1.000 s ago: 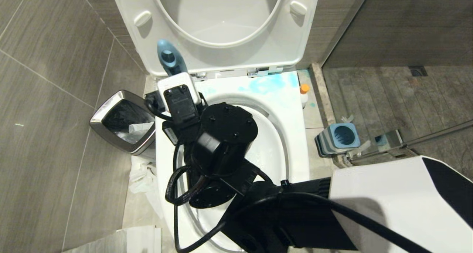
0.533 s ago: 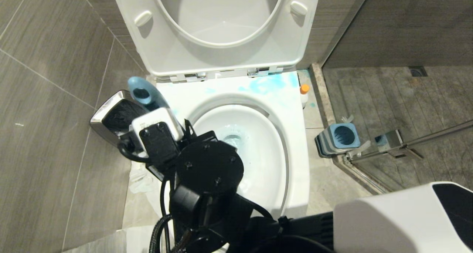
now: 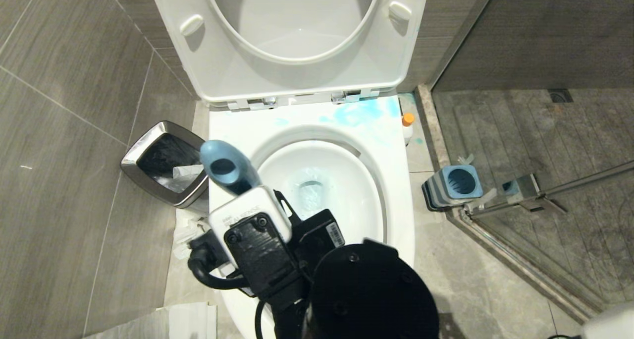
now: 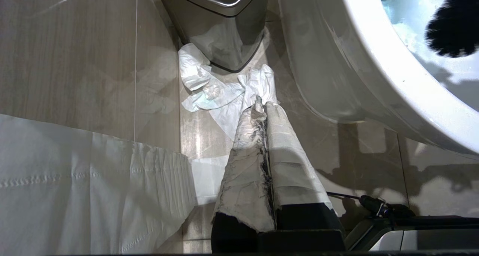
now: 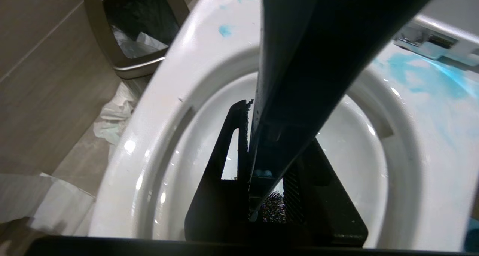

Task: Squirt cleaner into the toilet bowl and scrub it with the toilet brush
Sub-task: Scrub the toilet bowl

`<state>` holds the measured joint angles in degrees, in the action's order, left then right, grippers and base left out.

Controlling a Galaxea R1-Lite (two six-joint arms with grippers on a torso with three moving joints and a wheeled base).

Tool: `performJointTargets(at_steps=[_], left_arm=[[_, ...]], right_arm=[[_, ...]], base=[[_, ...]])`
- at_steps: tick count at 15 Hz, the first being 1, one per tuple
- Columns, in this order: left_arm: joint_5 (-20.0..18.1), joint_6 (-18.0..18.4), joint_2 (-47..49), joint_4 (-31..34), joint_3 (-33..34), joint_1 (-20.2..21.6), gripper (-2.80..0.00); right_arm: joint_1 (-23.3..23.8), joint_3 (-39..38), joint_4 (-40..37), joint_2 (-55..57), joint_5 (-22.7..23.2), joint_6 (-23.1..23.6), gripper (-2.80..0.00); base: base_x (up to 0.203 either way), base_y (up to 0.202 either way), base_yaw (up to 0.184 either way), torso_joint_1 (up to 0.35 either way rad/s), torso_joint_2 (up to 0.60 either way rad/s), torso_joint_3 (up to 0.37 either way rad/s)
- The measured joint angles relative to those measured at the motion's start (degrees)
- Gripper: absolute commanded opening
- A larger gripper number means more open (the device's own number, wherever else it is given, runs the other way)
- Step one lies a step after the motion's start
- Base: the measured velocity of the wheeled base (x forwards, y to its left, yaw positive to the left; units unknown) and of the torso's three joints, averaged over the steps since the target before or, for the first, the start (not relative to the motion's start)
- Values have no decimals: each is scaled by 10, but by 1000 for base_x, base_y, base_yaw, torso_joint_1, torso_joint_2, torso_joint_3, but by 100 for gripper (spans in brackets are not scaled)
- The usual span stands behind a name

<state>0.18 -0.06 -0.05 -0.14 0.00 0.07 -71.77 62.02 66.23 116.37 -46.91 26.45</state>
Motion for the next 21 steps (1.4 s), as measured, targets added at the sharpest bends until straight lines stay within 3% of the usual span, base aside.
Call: performJointTargets(at_steps=[3, 6, 9, 12, 17, 21], left_arm=[[0, 0, 0, 0, 0, 0, -280], [0, 0, 0, 0, 0, 0, -280], [0, 0, 0, 0, 0, 0, -280], [0, 0, 0, 0, 0, 0, -280], [0, 0, 0, 0, 0, 0, -280], [0, 0, 0, 0, 0, 0, -280]], right_arm=[[15, -75, -5, -59, -12, 1, -280], [77, -130, -6, -110, -7, 1, -280], [139, -135, 1, -122, 19, -4, -280], [163, -74, 14, -93, 28, -9, -280], [170, 125, 15, 8, 48, 0, -280], [158, 197, 12, 83, 57, 7, -280]], base=[[0, 0, 0, 0, 0, 0], [0, 0, 0, 0, 0, 0], [0, 0, 0, 0, 0, 0], [0, 0, 0, 0, 0, 0], [0, 0, 0, 0, 0, 0], [0, 0, 0, 0, 0, 0]])
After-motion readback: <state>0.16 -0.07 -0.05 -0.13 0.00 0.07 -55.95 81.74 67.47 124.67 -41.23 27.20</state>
